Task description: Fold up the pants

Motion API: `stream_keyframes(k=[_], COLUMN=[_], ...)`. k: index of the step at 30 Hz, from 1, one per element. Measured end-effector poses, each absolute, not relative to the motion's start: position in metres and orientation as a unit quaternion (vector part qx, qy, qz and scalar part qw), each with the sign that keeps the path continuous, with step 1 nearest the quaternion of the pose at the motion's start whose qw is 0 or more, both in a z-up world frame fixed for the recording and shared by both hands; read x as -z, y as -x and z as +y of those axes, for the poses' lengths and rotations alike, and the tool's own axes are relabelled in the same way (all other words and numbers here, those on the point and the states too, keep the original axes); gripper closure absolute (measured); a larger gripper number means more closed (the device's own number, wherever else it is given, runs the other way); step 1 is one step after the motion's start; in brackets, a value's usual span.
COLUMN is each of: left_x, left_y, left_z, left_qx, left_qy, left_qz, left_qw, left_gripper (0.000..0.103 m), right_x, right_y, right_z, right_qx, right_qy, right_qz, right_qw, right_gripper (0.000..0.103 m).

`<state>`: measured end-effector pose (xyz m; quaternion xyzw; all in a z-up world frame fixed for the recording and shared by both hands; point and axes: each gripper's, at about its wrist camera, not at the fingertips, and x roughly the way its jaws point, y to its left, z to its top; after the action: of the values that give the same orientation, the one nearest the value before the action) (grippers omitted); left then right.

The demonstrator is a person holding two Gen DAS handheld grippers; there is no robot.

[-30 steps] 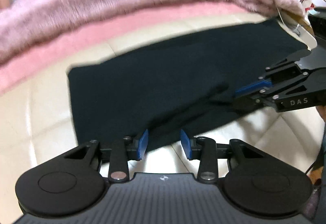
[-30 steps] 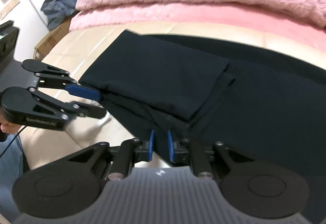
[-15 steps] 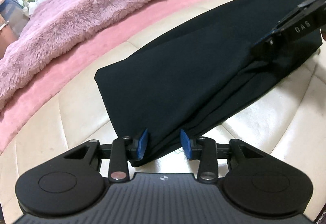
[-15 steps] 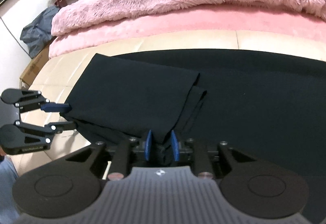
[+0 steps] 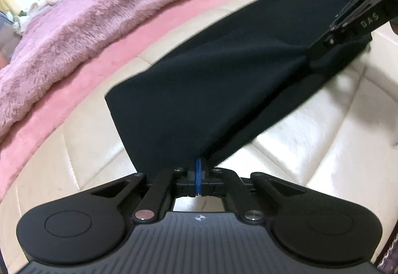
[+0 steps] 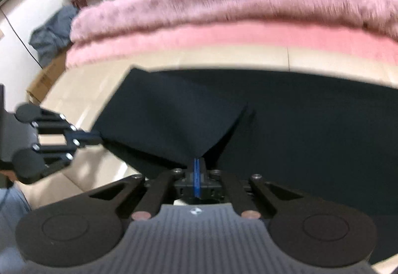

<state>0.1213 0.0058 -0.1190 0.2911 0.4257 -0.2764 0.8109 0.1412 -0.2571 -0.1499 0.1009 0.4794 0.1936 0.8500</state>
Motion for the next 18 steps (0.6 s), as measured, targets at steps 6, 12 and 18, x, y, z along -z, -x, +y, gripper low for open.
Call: stream_keyframes(k=[6, 12, 18], left_x=[0.123, 0.094, 0.108], left_y=[-0.123, -0.136, -0.171], left_z=[0.012, 0.023, 0.023], left_qx=[0.279, 0.281, 0.223], left_qy=[-0.265, -0.151, -0.072], left_qz=[0.450, 0.434, 0.451], left_qw=[0.806, 0.843, 0.861], left_gripper=[0.092, 0.085, 0.085], right_x=[0.170, 0.164, 0.174], right_y=[-0.143, -0.143, -0.163], right_z=[-0.257, -0.275, -0.300], right_qx=[-0.172, -0.162, -0.142], right_qy=[-0.101, -0.141, -0.250], right_qz=[0.489, 0.480, 0.451], right_qw=[0.849, 0.851, 0.845], right_gripper=[0.103, 0.099, 0.070])
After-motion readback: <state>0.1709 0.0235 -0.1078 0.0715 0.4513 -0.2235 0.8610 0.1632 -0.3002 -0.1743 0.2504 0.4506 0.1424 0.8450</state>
